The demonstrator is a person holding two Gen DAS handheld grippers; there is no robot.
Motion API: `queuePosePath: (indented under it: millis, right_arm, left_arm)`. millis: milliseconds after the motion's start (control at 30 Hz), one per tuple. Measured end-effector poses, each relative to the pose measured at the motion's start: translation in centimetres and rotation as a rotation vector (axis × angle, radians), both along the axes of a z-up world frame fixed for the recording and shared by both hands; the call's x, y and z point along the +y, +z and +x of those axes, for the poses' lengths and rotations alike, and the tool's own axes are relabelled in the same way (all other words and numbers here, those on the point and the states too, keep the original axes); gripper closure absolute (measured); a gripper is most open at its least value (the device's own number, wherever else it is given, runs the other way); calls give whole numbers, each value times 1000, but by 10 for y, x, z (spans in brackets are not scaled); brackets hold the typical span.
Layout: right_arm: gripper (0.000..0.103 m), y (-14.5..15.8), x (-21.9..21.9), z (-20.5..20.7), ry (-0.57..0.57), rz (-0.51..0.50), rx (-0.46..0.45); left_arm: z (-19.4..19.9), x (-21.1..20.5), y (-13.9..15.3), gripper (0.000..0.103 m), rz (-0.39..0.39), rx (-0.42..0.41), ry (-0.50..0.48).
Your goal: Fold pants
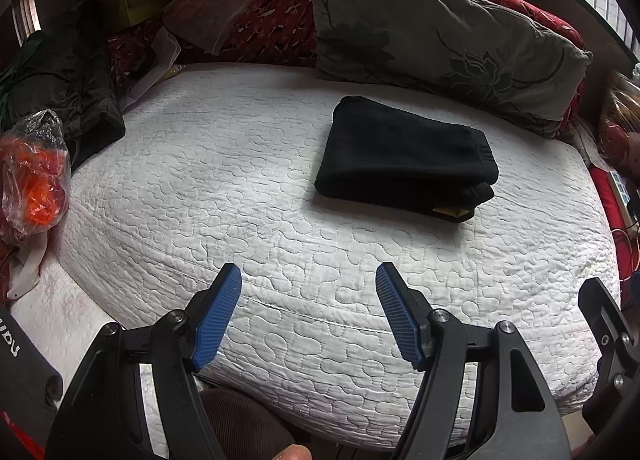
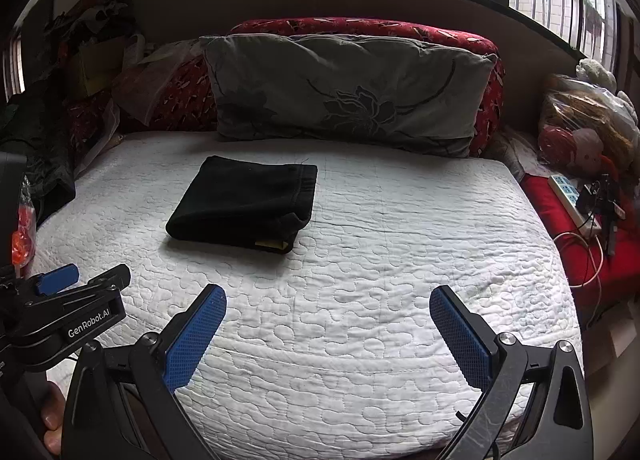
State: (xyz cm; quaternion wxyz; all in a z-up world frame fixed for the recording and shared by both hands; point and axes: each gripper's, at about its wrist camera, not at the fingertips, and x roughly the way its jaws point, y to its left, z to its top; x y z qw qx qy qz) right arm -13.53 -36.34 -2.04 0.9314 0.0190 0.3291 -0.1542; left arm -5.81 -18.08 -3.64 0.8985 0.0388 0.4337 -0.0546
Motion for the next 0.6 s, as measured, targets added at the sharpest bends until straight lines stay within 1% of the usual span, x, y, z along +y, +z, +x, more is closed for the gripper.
queuePosePath:
  millis: [200,500,600]
  right_arm:
    - [0,1,-4,0,-5,33,-8]
    - [0,-6,-3,4,4,56,20]
    - [0,-7,-4,4,1,62,26]
  left_arm:
    - [-1,-2,0,34,-8,11,-22]
    - [-2,-6,2,33,-10,17,-48]
    - [-2,-6,2,33,-23,16,-51]
